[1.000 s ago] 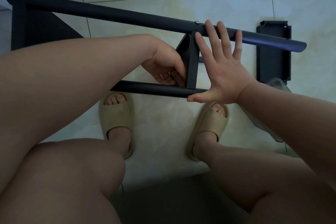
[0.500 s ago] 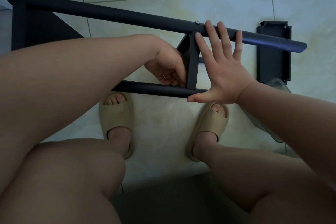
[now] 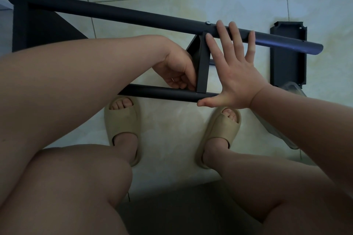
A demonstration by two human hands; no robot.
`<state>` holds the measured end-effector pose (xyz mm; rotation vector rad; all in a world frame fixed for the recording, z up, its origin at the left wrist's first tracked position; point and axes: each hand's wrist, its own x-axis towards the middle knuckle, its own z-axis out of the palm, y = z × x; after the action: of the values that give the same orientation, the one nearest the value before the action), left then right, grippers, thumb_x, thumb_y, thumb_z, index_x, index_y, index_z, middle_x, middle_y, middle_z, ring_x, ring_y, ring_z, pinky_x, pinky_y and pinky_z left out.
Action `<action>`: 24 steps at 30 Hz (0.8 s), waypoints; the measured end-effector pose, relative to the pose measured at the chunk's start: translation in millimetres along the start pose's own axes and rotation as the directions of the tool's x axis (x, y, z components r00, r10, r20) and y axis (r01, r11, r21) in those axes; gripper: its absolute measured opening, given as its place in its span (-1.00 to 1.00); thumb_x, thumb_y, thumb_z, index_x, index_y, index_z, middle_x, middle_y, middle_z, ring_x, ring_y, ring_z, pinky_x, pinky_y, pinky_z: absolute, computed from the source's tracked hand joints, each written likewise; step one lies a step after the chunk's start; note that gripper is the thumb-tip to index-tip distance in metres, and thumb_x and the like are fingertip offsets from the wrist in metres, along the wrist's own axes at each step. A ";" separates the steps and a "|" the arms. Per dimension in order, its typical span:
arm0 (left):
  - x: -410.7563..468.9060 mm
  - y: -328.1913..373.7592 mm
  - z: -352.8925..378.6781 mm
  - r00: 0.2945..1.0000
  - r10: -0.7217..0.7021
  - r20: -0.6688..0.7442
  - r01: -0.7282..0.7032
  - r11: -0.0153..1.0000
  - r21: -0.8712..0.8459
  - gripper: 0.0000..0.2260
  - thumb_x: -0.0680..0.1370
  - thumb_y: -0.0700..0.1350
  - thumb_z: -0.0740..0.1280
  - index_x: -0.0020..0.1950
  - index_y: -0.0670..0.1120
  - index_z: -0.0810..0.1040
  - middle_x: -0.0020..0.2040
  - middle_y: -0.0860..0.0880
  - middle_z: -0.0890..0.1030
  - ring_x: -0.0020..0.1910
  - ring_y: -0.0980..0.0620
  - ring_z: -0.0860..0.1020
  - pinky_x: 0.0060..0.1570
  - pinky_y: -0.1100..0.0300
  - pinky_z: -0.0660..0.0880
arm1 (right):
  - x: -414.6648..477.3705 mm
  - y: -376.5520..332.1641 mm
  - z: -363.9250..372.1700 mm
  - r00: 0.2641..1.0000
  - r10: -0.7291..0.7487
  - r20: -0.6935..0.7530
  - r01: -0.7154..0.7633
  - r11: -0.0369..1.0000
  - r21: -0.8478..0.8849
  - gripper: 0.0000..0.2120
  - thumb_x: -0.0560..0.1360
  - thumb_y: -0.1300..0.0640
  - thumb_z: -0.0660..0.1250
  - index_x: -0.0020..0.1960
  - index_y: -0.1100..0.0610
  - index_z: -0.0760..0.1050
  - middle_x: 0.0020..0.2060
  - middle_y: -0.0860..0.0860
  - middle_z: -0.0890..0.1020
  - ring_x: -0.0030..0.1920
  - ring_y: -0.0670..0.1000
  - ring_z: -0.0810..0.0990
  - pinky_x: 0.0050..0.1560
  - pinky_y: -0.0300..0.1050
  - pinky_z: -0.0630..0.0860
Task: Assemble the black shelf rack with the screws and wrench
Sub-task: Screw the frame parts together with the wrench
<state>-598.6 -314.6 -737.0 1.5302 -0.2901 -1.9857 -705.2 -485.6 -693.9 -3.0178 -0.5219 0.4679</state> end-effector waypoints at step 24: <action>-0.6 -0.3 -0.3 1.000 0.025 -0.002 -0.025 1.000 0.003 -0.92 0.53 -0.25 0.39 -0.05 -0.09 0.64 -0.23 0.01 0.62 -0.30 0.11 0.50 -0.13 0.22 0.46 | -0.3 -0.5 -1.3 1.000 -0.003 0.010 0.003 1.000 0.004 0.31 0.26 -0.72 0.03 0.66 0.18 -0.14 0.62 0.27 -0.11 0.60 0.37 -0.19 0.46 0.55 -0.25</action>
<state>-598.4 -314.0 -736.8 1.5234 -0.3102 -1.9656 -705.2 -485.1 -692.5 -3.0122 -0.5247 0.4831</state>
